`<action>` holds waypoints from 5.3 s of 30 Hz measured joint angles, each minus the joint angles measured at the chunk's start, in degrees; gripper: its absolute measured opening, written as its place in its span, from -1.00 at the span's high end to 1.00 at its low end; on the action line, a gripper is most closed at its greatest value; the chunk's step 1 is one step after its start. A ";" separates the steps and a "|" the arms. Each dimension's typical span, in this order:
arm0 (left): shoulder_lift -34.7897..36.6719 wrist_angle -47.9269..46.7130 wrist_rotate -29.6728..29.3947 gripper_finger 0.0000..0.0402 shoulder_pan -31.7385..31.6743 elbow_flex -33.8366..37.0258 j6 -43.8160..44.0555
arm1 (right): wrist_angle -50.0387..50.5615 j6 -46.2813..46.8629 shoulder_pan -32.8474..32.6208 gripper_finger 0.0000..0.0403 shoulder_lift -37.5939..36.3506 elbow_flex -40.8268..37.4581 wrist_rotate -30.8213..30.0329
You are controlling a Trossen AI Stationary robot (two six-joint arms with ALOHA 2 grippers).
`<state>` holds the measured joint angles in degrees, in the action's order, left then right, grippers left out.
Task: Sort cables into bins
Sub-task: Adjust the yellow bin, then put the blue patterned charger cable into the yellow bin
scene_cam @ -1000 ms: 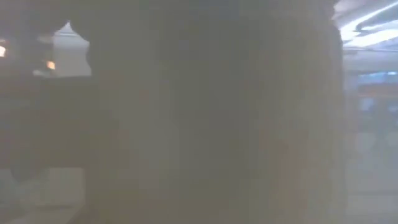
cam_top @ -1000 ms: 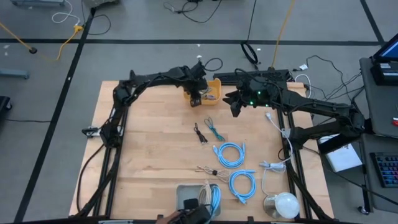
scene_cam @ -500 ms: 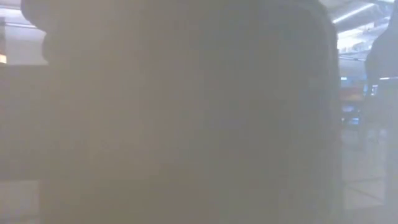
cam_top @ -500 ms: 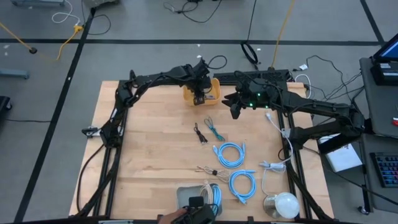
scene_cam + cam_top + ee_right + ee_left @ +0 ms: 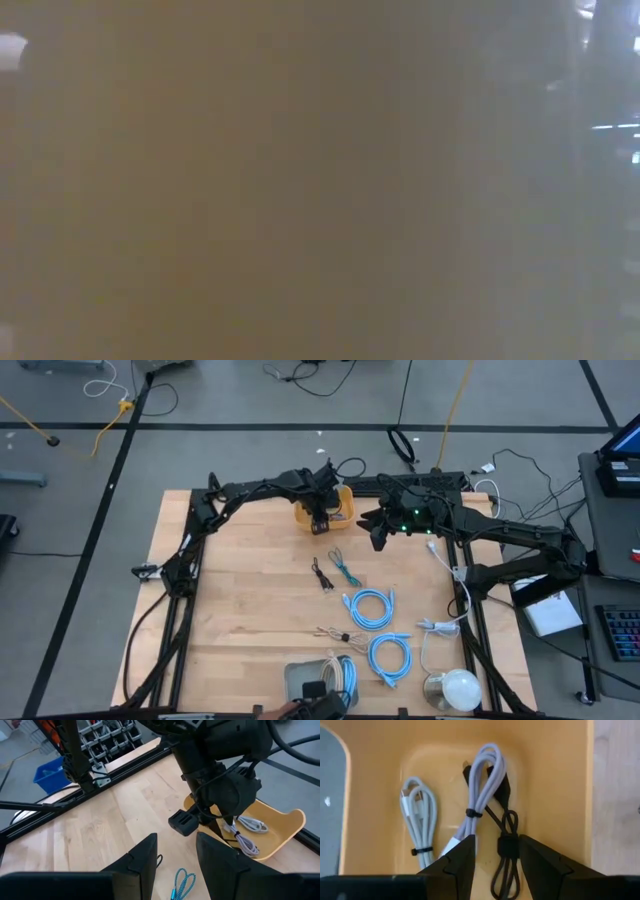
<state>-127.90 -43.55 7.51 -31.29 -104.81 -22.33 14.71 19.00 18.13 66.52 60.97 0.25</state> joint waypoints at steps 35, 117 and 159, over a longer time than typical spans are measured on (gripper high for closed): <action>0.49 -16.64 -3.07 0.08 0.39 -27.34 7.97 | 3.31 0.07 -0.17 0.34 3.92 -6.39 0.09; 21.46 -30.52 -20.31 -0.05 22.43 -29.40 21.10 | -0.69 4.30 -5.11 -0.20 34.03 -0.74 7.13; 21.44 -33.25 -21.86 -0.05 22.73 -29.40 21.52 | -3.07 4.08 -5.27 0.81 36.99 -0.80 4.44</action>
<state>-106.45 -76.79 -14.36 -8.56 -134.21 -0.82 11.64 23.09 12.86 103.51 60.17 4.70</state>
